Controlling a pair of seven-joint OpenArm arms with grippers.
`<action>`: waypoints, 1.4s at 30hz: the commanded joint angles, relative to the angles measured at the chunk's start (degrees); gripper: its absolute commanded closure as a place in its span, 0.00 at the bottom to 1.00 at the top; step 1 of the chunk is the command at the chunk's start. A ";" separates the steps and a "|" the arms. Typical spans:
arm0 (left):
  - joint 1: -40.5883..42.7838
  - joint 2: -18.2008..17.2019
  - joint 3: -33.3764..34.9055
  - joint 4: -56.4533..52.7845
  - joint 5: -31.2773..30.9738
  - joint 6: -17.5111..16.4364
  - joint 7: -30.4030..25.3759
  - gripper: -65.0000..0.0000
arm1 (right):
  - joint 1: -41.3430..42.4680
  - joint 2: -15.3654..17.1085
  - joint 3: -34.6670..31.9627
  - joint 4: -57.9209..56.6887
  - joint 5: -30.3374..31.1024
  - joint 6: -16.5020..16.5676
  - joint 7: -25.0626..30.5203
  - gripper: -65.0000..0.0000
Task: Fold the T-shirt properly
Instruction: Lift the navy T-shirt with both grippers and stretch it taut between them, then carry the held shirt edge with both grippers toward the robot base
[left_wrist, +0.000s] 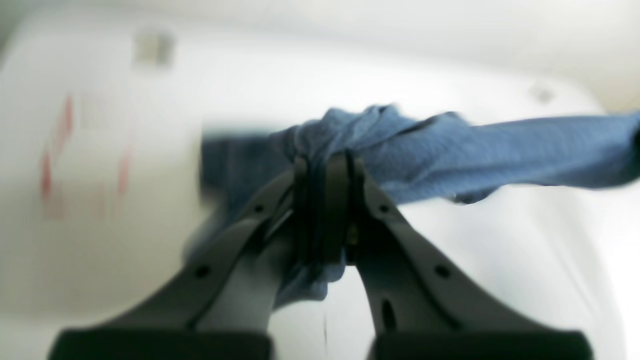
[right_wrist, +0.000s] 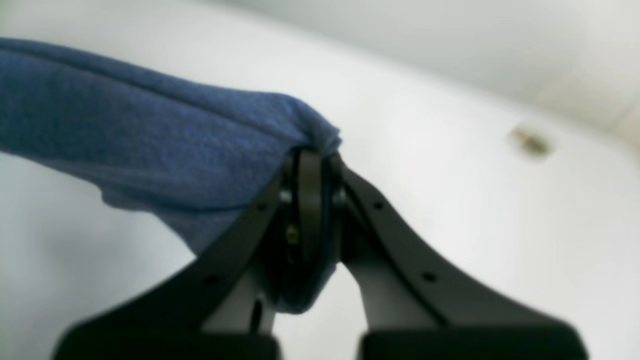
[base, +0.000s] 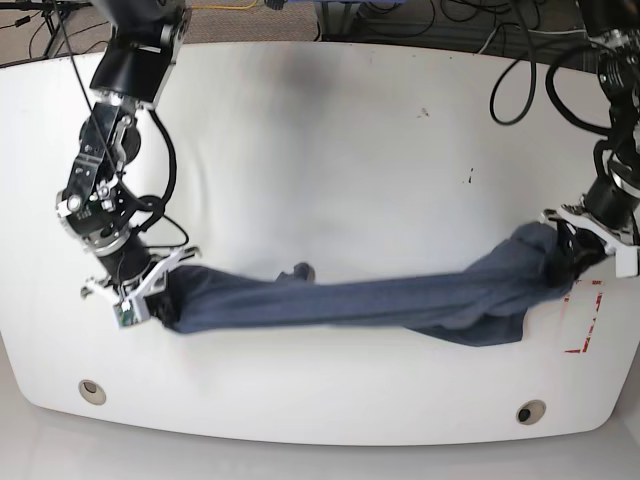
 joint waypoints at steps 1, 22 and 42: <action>3.93 0.52 -0.77 0.97 -0.22 -0.16 -2.14 1.00 | -2.63 0.34 0.94 1.36 -0.04 -0.51 2.21 1.00; 26.44 0.87 -0.50 0.35 7.52 -0.16 -2.06 1.00 | -23.20 -5.64 7.63 5.05 -0.13 -0.60 3.88 1.00; 30.40 1.31 -0.94 0.35 15.78 -0.16 -0.91 1.00 | -29.62 -9.68 7.80 5.05 -0.65 -0.60 2.82 1.00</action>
